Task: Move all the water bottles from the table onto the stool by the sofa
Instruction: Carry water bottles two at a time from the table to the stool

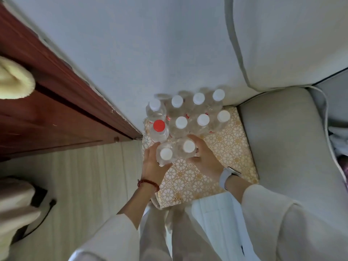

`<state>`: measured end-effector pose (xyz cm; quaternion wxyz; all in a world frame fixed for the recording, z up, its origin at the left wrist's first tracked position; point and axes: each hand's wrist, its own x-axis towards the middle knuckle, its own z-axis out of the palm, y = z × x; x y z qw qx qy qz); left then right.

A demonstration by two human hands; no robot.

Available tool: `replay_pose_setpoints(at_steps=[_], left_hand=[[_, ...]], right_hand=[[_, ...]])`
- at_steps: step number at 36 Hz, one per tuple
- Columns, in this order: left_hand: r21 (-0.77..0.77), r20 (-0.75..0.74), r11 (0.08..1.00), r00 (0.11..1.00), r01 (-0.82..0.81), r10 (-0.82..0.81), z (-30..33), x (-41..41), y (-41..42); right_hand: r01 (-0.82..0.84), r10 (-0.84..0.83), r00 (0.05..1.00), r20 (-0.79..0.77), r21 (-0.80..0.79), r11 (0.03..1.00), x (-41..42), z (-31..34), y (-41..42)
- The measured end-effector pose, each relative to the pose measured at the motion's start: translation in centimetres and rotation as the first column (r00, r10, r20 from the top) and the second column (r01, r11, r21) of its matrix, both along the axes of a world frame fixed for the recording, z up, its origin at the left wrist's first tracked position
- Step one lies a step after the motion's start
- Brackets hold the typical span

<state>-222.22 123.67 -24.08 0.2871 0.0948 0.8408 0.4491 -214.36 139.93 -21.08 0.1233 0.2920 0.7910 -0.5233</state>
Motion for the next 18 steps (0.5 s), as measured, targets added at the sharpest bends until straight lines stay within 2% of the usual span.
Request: replay_pose_setpoints(at_steps=[8, 18], left_hand=[[0.012, 0.074, 0.998, 0.995, -0.07, 0.069, -0.09, -0.37, 0.25], [-0.011, 0.008, 0.998, 0.998, -0.064, 0.064, -0.08, -0.53, 0.17]], right_hand=[[0.112, -0.113, 0.994, -0.007, -0.065, 0.992, -0.02, -0.4, -0.13], [0.11, -0.113, 0.993, -0.025, -0.104, 0.988, -0.04, -0.15, -0.38]])
